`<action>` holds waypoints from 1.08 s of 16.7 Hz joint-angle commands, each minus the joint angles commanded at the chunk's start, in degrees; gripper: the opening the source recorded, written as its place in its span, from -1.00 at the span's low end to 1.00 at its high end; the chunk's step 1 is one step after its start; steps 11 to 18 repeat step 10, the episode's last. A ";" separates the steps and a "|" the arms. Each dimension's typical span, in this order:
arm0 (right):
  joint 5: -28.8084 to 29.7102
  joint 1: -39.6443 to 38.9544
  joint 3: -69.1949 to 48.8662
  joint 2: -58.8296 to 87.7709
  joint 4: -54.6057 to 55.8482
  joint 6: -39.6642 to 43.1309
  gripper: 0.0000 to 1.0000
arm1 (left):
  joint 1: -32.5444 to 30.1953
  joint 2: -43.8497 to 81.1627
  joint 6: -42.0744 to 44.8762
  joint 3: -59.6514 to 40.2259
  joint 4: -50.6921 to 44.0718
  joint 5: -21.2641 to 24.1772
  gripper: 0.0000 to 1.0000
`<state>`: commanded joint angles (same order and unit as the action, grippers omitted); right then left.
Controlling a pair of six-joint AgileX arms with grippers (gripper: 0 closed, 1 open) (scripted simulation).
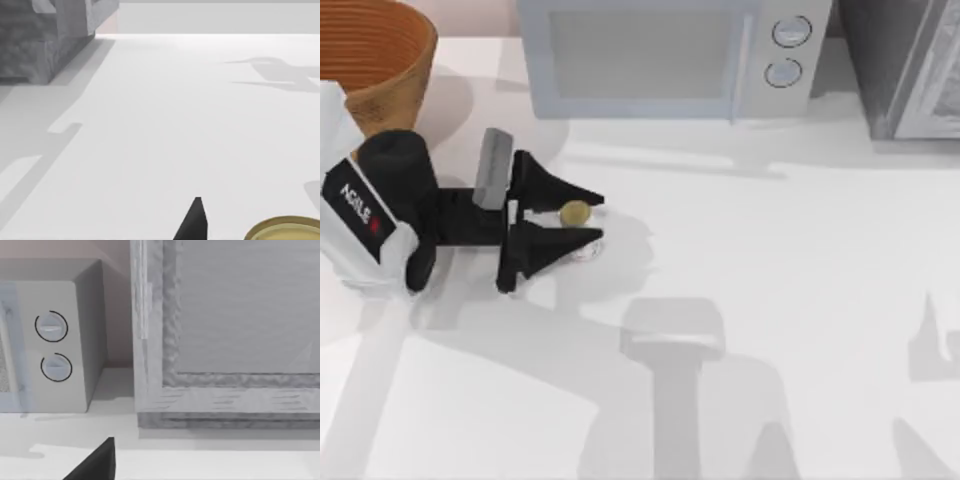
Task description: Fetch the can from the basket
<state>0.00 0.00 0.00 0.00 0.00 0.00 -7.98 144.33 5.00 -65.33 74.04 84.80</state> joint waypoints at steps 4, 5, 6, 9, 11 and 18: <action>0.00 0.00 0.00 0.00 0.00 0.00 1.00 | 0.00 0.00 0.00 0.00 0.00 0.00 0.96; 0.00 0.00 0.00 0.00 0.00 0.00 1.00 | 0.00 0.00 0.00 0.00 0.00 0.00 1.00; 0.00 0.00 0.00 0.00 0.00 0.00 1.00 | 0.00 0.00 0.00 0.00 0.00 0.00 1.00; 0.00 0.00 0.00 0.00 0.00 0.00 1.00 | 0.00 0.00 0.00 0.00 0.00 0.00 1.00; 0.00 0.00 0.00 0.00 0.00 0.00 1.00 | 0.00 0.00 0.00 0.00 0.00 0.00 1.00; 0.00 0.00 0.00 0.00 0.00 0.00 1.00 | 0.00 0.00 0.00 0.00 0.00 0.00 1.00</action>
